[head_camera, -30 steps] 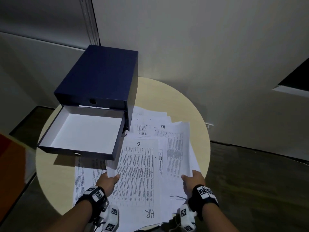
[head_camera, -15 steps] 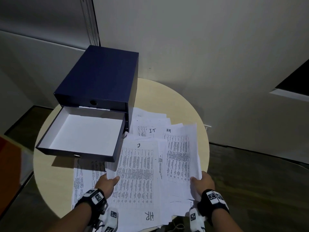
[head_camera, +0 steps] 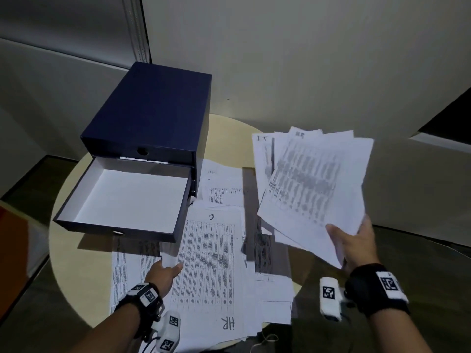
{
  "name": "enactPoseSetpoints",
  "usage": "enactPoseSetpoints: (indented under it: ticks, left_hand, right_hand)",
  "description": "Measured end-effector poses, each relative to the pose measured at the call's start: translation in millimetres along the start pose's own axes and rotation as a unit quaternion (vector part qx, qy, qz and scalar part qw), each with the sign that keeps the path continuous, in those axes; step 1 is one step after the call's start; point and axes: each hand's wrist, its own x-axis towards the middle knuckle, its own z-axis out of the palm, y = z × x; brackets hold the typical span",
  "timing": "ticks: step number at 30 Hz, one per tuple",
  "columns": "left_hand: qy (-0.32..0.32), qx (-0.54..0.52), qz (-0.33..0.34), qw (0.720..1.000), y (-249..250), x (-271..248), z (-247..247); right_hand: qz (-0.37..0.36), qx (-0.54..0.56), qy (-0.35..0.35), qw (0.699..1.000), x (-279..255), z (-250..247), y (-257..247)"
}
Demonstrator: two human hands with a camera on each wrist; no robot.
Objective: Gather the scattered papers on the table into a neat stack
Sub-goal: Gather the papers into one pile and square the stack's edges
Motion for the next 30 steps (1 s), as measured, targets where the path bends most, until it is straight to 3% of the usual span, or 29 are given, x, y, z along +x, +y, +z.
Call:
enactPoseSetpoints:
  ticks: [4, 8, 14, 16, 18, 20, 24, 26, 30]
  left_hand:
    - [0.002, -0.058, -0.018, 0.998, 3.2, -2.4, 0.1]
    - [-0.038, -0.134, -0.028, 0.99, 9.1, -10.2, -1.7]
    - [-0.077, -0.207, -0.036, 0.975, 13.4, -15.4, -0.7]
    - [-0.044, -0.142, -0.041, 0.988, 5.1, -13.3, 0.8]
    - [-0.025, -0.068, -0.029, 0.997, 0.0, -10.6, 1.9]
    - [-0.023, -0.057, -0.023, 0.998, -12.7, 5.4, 3.0]
    - [-0.024, -0.036, -0.031, 0.999, -6.4, 4.2, 3.4]
    - [-0.009, -0.041, -0.032, 0.999, -4.5, 1.5, 1.8]
    - [-0.013, -0.032, -0.033, 0.999, -12.4, 11.8, 3.7]
  right_hand:
    - [0.069, -0.072, -0.076, 0.992, -21.4, 30.9, 45.3]
    - [0.122, -0.207, -0.158, 0.958, -56.3, 65.0, 99.2]
    - [0.139, -0.419, -0.338, 0.831, -85.5, 97.8, 143.3]
    - [0.096, -0.451, -0.277, 0.843, -85.4, 97.9, 142.9]
    - [0.04, -0.492, -0.139, 0.859, -73.5, 89.8, 141.1]
    - [0.068, -0.49, -0.068, 0.866, -58.4, 78.9, 135.8]
    - [0.193, -0.401, -0.08, 0.892, -41.4, 63.2, 133.9]
    - [0.195, -0.371, -0.079, 0.905, -41.6, 60.7, 130.8]
    - [0.171, -0.389, -0.064, 0.903, -33.0, 49.3, 120.6]
